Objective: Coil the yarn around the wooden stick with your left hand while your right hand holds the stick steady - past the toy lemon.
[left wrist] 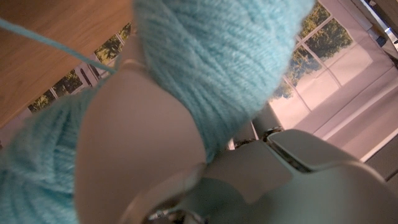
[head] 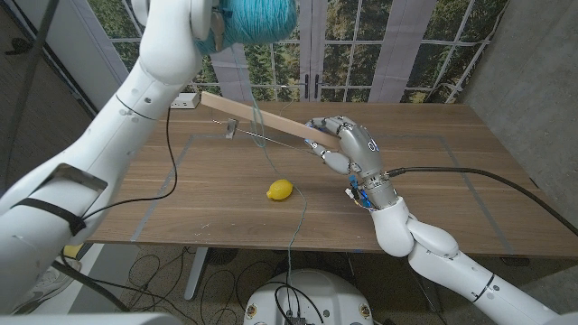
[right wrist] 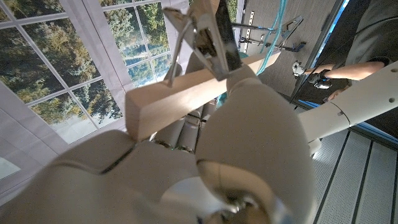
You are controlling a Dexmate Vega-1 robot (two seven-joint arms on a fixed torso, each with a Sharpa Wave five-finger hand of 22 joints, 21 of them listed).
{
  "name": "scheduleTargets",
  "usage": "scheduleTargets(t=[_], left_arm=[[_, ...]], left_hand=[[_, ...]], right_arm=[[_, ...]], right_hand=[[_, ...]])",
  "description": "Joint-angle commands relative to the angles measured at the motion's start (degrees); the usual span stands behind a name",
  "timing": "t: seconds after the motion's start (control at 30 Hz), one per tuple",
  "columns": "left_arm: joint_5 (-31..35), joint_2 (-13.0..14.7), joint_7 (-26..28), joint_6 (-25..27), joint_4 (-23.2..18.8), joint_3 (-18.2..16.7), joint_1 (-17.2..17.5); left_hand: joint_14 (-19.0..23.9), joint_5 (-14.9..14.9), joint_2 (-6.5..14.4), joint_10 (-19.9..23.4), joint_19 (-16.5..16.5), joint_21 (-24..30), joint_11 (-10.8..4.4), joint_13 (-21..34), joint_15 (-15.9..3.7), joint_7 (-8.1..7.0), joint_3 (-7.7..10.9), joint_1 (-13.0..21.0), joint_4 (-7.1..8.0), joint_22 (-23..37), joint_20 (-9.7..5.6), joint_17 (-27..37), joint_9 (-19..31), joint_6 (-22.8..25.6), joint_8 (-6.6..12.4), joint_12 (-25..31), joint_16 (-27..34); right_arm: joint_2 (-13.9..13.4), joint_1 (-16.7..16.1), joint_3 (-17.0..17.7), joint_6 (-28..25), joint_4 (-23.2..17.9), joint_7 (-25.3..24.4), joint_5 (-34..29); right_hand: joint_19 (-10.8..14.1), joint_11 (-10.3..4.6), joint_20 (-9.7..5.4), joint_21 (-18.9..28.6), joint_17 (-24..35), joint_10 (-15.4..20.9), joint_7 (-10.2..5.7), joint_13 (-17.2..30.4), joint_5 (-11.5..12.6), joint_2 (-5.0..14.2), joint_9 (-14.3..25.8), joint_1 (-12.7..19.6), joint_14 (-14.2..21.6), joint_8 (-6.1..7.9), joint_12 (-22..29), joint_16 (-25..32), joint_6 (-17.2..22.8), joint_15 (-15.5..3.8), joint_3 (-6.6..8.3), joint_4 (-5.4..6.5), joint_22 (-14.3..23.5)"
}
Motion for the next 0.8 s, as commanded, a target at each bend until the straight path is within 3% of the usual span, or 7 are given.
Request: scheduleTargets(t=[0.03, 0.1, 0.2, 0.43, 0.6, 0.67, 0.8], left_arm=[[-3.8, -1.9, -6.8, -4.2, 8.6, -0.5, 2.0], [-2.6, -1.1, -8.7, -4.5, 9.3, 1.2, 1.6], [-4.8, -0.3, -10.3, -3.9, 9.1, 0.9, 2.3], [-9.2, 5.3, -10.8, -0.2, 6.9, 1.8, 4.4], [-13.5, 13.6, -10.8, 7.8, 5.0, 6.8, 2.0], [-14.3, 14.9, -10.8, 8.9, 4.6, 7.8, 1.6], [-18.7, 19.0, -10.8, 13.0, 5.7, 14.1, -1.2]], left_hand=[[20.1, 0.3, 7.2, 4.9, -1.7, 0.1, -4.39, 0.3, -21.23, -2.76, 8.00, 5.2, 2.41, 0.0, -10.75, 15.1, 0.1, 5.7, -0.04, -0.2, 0.0], [20.1, 0.4, 7.2, 4.8, -1.8, 0.1, -4.39, 0.4, -21.23, -2.69, 8.00, 5.2, 2.43, 0.0, -10.73, 15.1, 0.1, 5.8, -0.08, -0.3, 0.0], [20.0, 0.4, 7.2, 4.8, -1.9, 0.0, -4.40, 0.3, -21.22, -2.77, 7.99, 5.1, 2.47, 0.0, -10.71, 15.2, 0.1, 5.8, -0.13, -0.4, 0.0], [19.8, 0.6, 7.1, 4.9, -2.1, -0.1, -4.41, 0.5, -21.23, -2.75, 8.02, 5.1, 2.51, 0.0, -10.72, 15.3, 0.2, 5.7, -0.21, -0.6, -0.2], [19.8, 0.7, 7.1, 4.9, -2.2, -0.2, -4.43, 0.7, -21.25, -2.58, 8.01, 5.1, 2.55, 0.0, -10.69, 15.3, 0.3, 5.7, -0.31, -0.7, -0.4], [19.8, 0.8, 7.1, 5.1, -2.2, -0.2, -4.49, 0.5, -21.27, -2.49, 8.00, 5.1, 2.55, 0.0, -10.69, 15.4, 0.3, 5.8, -0.37, -0.9, -0.4], [19.8, 0.9, 7.1, 5.1, -2.2, -0.2, -4.47, 0.6, -21.25, -2.50, 8.01, 5.1, 2.55, 0.1, -10.69, 15.5, 0.3, 5.8, -0.42, -0.9, -0.4]], right_arm=[[0.5, -1.0, 1.9, 2.3, -1.4, 1.3, 0.2], [0.8, -1.0, 2.2, 2.3, -1.2, 1.8, 1.1], [1.4, -1.3, 2.9, 1.4, -0.8, 2.3, 1.9], [3.5, -1.5, 5.0, -1.9, 0.9, 2.3, 4.6], [4.6, -1.5, 6.1, -3.9, 2.1, 2.2, 6.8], [4.6, -1.4, 6.2, -4.0, 2.3, 2.2, 7.4], [5.0, -1.3, 6.9, -3.0, 3.3, 1.1, 9.5]], right_hand=[[-0.3, -7.09, -7.60, 0.3, 0.3, 7.7, -11.03, 0.4, 0.6, 2.01, 0.1, 1.5, 0.5, 0.16, 0.0, -0.3, 11.7, -5.16, 0.17, 0.42, 0.0], [-0.3, -7.13, -7.60, 0.4, 0.3, 7.7, -11.01, 0.3, 0.6, 2.00, 0.0, 1.5, 0.5, 0.11, -0.1, -0.4, 11.7, -5.15, 0.15, 0.44, 0.0], [-0.3, -7.11, -7.62, 0.5, 0.3, 7.8, -11.02, 0.2, 0.6, 2.00, 0.1, 1.5, 0.5, 0.13, -0.1, -0.5, 11.7, -5.15, 0.13, 0.47, 0.0], [-0.5, -7.02, -7.60, 0.7, 0.4, 7.8, -10.94, 0.3, 0.6, 2.01, 0.1, 1.5, 0.6, 0.10, -0.2, -0.6, 11.8, -5.16, 0.09, 0.52, -0.1], [-0.5, -6.96, -7.58, 0.9, 0.4, 7.9, -10.94, 0.3, 0.6, 2.01, 0.1, 1.6, 0.7, 0.08, -0.3, -0.7, 11.9, -5.18, 0.08, 0.49, -0.1], [-0.6, -6.98, -7.56, 1.0, 0.4, 7.9, -10.94, 0.3, 0.6, 2.01, 0.1, 1.6, 0.7, 0.06, -0.3, -0.8, 11.9, -5.16, 0.07, 0.51, -0.1], [-0.6, -6.92, -7.54, 1.1, 0.4, 8.0, -10.86, 0.3, 0.6, 2.02, 0.0, 1.6, 0.7, 0.03, -0.3, -0.9, 11.9, -5.16, 0.07, 0.52, -0.2]])
